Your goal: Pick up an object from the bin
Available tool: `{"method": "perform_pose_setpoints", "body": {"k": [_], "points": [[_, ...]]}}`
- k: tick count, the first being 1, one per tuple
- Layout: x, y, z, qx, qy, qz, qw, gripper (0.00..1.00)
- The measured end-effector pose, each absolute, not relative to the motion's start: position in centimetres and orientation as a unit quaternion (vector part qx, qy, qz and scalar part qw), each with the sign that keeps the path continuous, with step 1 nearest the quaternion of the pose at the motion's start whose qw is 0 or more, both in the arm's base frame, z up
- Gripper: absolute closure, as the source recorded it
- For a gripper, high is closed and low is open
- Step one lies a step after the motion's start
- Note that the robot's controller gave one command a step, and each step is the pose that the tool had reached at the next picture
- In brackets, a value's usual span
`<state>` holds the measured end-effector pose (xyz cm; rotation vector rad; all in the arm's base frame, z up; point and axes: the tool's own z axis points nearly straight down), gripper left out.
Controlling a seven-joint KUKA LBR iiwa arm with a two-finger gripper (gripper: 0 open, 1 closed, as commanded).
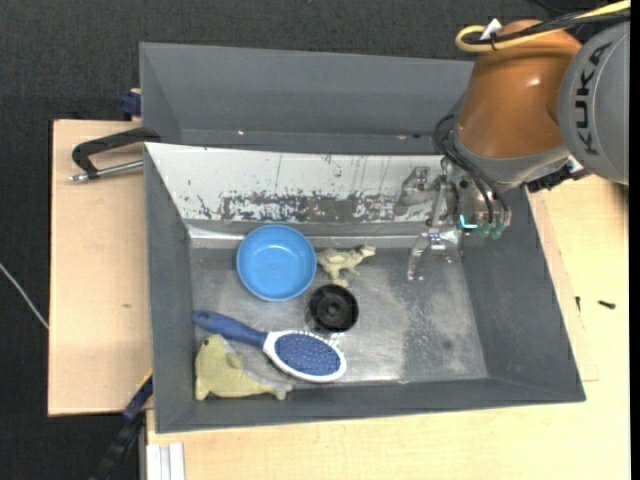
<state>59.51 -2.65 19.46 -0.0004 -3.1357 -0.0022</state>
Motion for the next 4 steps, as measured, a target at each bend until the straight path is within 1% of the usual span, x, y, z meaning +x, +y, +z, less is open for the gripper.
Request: {"method": "perform_pose_setpoints", "body": {"k": [1, 2, 3, 4], "points": [[59.2, 2.1, 8.3, 0.024, -1.000, 0.000, -0.003, 0.00], [60.2, 2.4, 7.7, -0.060, -0.998, -0.001, -0.003, 0.00], [60.0, 2.3, 8.0, -0.124, -0.992, -0.001, -0.003, 0.00], [60.0, 3.9, 8.3, -0.132, -0.991, -0.001, -0.003, 0.00]]}}
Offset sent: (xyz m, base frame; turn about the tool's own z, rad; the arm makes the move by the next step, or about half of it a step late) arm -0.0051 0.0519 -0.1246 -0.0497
